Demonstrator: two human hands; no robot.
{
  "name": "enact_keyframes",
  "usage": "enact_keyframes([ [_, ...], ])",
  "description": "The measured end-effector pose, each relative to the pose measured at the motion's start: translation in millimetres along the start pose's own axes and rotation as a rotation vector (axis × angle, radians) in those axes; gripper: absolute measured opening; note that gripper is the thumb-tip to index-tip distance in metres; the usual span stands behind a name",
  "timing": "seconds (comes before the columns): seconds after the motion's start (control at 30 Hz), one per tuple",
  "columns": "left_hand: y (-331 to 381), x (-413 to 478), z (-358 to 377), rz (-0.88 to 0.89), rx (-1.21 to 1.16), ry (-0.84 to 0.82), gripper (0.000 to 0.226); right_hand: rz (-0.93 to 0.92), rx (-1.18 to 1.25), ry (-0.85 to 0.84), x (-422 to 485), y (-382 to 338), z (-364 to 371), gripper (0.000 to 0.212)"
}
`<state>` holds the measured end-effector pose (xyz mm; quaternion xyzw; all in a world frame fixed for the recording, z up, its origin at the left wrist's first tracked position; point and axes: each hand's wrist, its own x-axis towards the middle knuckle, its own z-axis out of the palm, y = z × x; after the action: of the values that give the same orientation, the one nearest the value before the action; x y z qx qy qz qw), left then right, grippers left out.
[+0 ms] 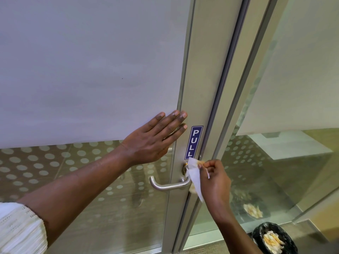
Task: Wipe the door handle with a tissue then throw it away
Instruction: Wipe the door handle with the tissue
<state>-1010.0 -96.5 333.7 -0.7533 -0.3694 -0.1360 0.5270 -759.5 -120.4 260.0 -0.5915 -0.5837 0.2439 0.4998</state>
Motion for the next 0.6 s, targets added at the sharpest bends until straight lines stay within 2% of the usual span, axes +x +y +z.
enact_keyframes([
  [0.07, 0.8, 0.0, -0.1, -0.001, 0.003, -0.002, 0.073, -0.038, 0.073, 0.032, 2.4, -7.1, 5.1, 0.007],
  [0.13, 1.2, -0.3, -0.4, 0.0, 0.001, -0.003, 0.073, -0.123, 0.042, -0.024, -3.9, -10.0, 14.5, 0.015],
  [0.3, 0.3, 0.3, -1.1, 0.001, 0.013, 0.002, 0.071, -0.354, -0.232, -0.139, -17.1, 5.0, 32.4, 0.037],
  [0.37, 0.2, 0.4, -1.2, 0.0, 0.021, 0.004, 0.071, -0.451, -0.313, -0.203, -10.5, 8.4, 31.7, 0.036],
  [0.47, 0.2, 0.3, -2.0, 0.004, 0.021, 0.007, 0.07, -0.716, -0.517, -0.331, 5.9, 16.5, 28.5, 0.035],
  [0.53, 0.4, 0.4, -2.4, 0.003, 0.011, 0.01, 0.071, -0.693, -0.475, -0.356, 16.4, 21.0, 23.2, 0.027],
  [0.6, 0.3, 0.7, -2.8, 0.003, 0.005, 0.007, 0.071, -0.551, -0.339, -0.291, 17.7, 23.0, 19.4, 0.02],
])
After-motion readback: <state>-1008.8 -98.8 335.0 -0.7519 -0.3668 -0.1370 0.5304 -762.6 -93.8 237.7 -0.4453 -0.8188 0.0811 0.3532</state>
